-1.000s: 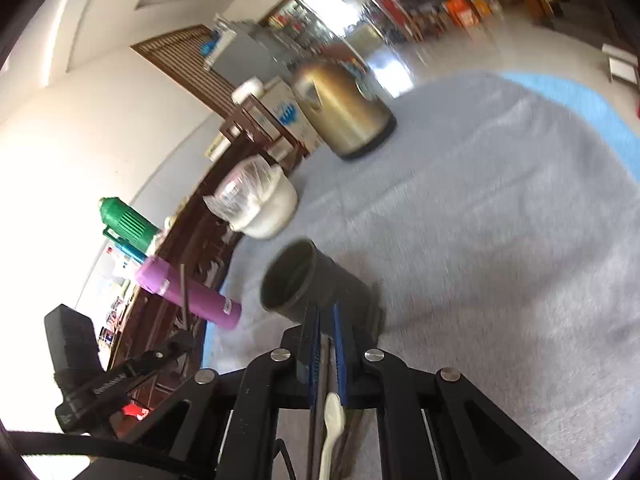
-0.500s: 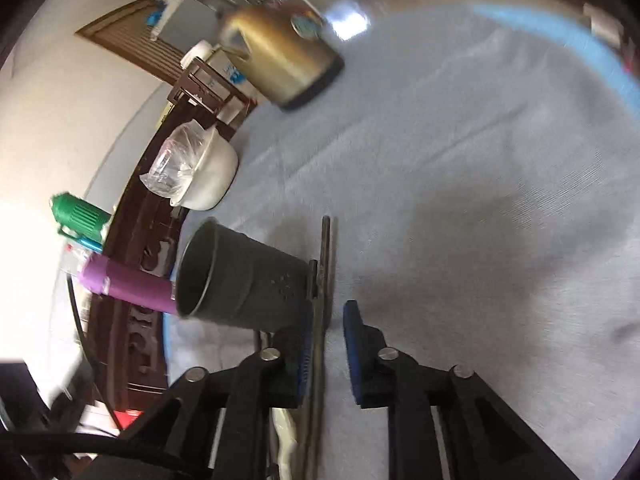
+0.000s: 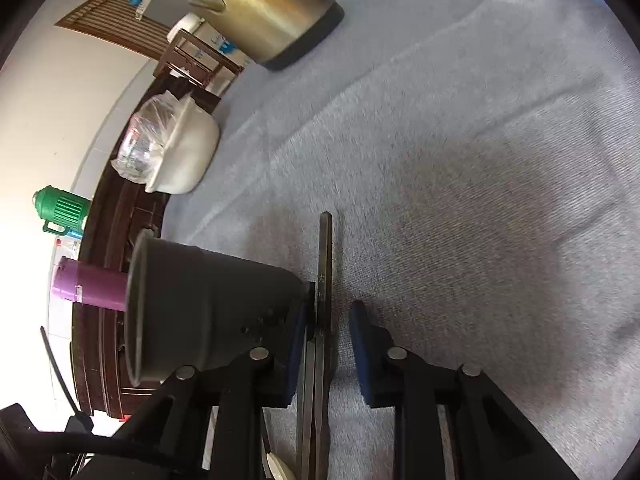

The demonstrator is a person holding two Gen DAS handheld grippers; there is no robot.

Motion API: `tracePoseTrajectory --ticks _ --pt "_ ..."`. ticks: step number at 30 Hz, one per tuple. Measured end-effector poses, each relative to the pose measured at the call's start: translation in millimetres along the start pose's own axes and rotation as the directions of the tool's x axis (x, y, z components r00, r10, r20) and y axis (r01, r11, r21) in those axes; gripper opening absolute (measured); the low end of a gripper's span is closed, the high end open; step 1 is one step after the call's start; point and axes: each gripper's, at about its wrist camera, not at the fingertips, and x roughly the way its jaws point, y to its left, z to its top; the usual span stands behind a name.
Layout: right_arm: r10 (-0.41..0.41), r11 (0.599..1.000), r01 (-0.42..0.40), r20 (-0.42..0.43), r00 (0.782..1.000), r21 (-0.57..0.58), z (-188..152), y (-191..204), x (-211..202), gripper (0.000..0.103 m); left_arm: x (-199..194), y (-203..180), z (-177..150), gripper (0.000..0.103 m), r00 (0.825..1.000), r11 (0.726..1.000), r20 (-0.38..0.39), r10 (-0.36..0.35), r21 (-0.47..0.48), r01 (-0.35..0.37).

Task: Organize utensils
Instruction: 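Lift the chopstick upright with the right gripper, then lower the chopstick into the dark green cup and open the right gripper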

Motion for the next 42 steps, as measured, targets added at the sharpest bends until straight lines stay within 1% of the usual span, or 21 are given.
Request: tracePoseTrajectory --ticks 2,4,6,9,14,16,18,20,23,24,25,29,31,32,34,35,36,38,40,41,42 --pt "-0.008 1.0 0.008 0.0 1.0 -0.01 2.6 2.9 2.8 0.023 0.9 0.5 0.0 0.007 1.0 1.0 -0.004 -0.001 -0.005 0.001" --pt "-0.028 1.0 0.028 -0.008 1.0 -0.015 3.9 3.0 4.6 0.01 0.7 0.4 0.2 0.007 1.0 1.0 -0.003 0.002 -0.005 -0.002" --pt "-0.018 1.0 0.018 -0.009 1.0 -0.015 4.1 1.8 5.3 0.008 -0.9 0.4 0.9 0.007 1.0 1.0 0.002 -0.002 -0.006 0.002" --pt "-0.017 1.0 0.017 0.022 1.0 -0.001 0.7 -4.3 -5.1 0.008 -2.7 -0.4 2.4 0.007 1.0 1.0 0.013 -0.001 -0.002 0.001" --pt "0.007 1.0 -0.007 0.126 0.992 0.0 -8.9 -8.2 -44.2 0.008 -2.6 -2.0 7.0 0.007 0.999 1.0 0.032 -0.018 -0.008 0.018" --pt "0.032 0.999 -0.029 0.185 0.982 -0.017 -13.0 -4.0 -67.1 0.008 -3.2 -5.7 10.3 0.007 0.999 1.0 0.044 -0.028 -0.003 0.028" --pt "0.054 0.998 -0.042 0.254 0.966 -0.049 -18.1 4.8 -93.6 0.008 -4.4 -11.5 16.0 0.007 0.997 0.999 0.063 -0.046 0.005 0.046" --pt "0.094 0.993 -0.066 0.334 0.938 -0.093 -24.5 17.7 -123.9 0.008 -5.6 -19.4 22.4 0.007 0.995 0.998 0.087 -0.056 0.023 0.055" --pt "0.137 0.986 -0.083 0.42 0.897 -0.142 -32.1 35.1 -156.8 0.008 -7.2 -32.4 35.9 0.007 0.989 0.996 0.13 -0.076 0.052 0.07" --pt "0.154 0.983 -0.088 0.455 0.877 -0.162 -34.4 43.4 -170.0 0.008 -8.0 -37.6 42.6 0.007 0.986 0.996 0.148 -0.082 0.058 0.074" --pt "0.164 0.981 -0.09 0.476 0.864 -0.174 -34.7 48.7 -178.7 0.008 -8.7 -40.9 48.2 0.007 0.982 0.995 0.164 -0.088 0.061 0.079" --pt "0.224 0.967 -0.108 0.575 0.787 -0.23 -36.0 77.8 -211.7 0.008 -9.9 -54.0 76.0 0.007 0.962 0.993 0.247 -0.114 0.07 0.1" --pt "0.248 0.96 -0.096 0.641 0.726 -0.263 -36.9 93.8 -227.4 0.008 -7.4 -59.5 89.8 0.007 0.95 0.992 0.287 -0.123 0.068 0.108" --pt "0.253 0.958 -0.081 0.68 0.688 -0.275 -36.9 101.5 -234.6 0.008 -5.5 -62.2 95.5 0.007 0.943 0.992 0.31 -0.119 0.066 0.104" --pt "0.275 0.953 -0.084 0.717 0.641 -0.291 -35.7 109.5 -241.5 0.008 1.8 -65.4 106.1 0.007 0.928 0.994 0.356 -0.106 0.059 0.091" --pt "0.273 0.954 -0.077 0.742 0.613 -0.288 -34.3 113.5 -241.5 0.008 7.9 -65.1 111.5 0.007 0.919 0.996 0.384 -0.09 0.044 0.08" --pt "0.265 0.957 -0.059 0.768 0.583 -0.286 -32.4 119.2 -238.4 0.008 12.6 -63.7 114.4 0.007 0.912 0.997 0.404 -0.079 0.028 0.074" --pt "0.246 0.958 -0.011 0.807 0.537 -0.285 -30.7 127.7 -228.2 0.008 23.7 -57.5 117.7 0.007 0.895 0.998 0.443 -0.052 -0.011 0.064" --pt "0.222 0.96 0.035 0.828 0.514 -0.279 -33.7 135.3 -216.7 0.008 35.7 -48.9 117.5 0.007 0.866 0.998 0.5 -0.016 -0.05 0.048" --pt "0.208 0.958 0.066 0.835 0.509 -0.279 -32.8 139.2 -205.3 0.008 42.9 -43.8 114.0 0.007 0.847 0.997 0.532 -0.002 -0.068 0.045" --pt "0.195 0.955 0.096 0.838 0.509 -0.28 -32.3 142.5 -195.9 0.008 48.5 -41.1 109.5 0.007 0.839 0.996 0.543 0.019 -0.082 0.03"
